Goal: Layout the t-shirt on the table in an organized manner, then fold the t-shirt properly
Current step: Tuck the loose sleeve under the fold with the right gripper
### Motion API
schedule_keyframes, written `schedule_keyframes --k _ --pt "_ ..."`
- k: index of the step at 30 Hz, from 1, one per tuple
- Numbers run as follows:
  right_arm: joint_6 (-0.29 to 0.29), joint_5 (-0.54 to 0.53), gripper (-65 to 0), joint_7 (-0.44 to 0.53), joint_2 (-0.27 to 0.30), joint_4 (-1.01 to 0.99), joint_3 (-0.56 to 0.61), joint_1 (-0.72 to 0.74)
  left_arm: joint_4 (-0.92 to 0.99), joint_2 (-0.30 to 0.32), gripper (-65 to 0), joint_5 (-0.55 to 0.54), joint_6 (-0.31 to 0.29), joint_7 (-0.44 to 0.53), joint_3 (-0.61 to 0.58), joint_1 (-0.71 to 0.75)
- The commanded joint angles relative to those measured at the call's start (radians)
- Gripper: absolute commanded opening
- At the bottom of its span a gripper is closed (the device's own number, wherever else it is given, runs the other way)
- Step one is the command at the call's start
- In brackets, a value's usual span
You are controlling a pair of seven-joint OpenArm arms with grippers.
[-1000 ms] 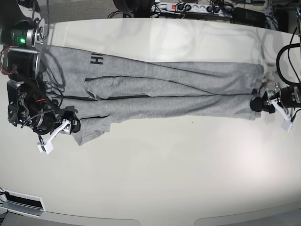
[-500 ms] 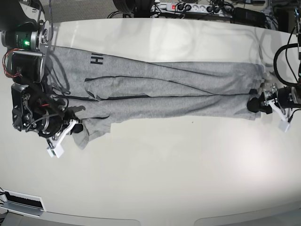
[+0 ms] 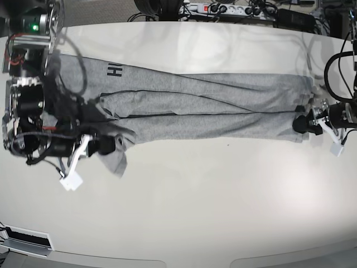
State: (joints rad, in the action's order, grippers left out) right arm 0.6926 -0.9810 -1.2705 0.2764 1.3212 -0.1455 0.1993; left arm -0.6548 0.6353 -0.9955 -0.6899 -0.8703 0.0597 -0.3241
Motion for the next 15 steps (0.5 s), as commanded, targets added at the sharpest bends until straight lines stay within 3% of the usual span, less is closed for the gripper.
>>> schedule_keyframes --k 1,5,15 --pt "0.006 -0.024 -65.0 0.012 0.013 0.044 -0.005 -0.003 -0.013 0.027 -32.5 -0.019 -0.008 0.010 0.006 -0.019" --pt "0.006 -0.014 -65.0 0.008 0.038 0.136 -0.005 -0.126 -0.013 0.027 -32.5 -0.019 -0.008 0.010 0.006 -0.020" --pt "0.006 -0.008 -65.0 0.008 0.167 0.319 -0.005 -0.343 -0.013 0.028 -32.5 -0.021 -0.008 0.010 0.006 -0.020"
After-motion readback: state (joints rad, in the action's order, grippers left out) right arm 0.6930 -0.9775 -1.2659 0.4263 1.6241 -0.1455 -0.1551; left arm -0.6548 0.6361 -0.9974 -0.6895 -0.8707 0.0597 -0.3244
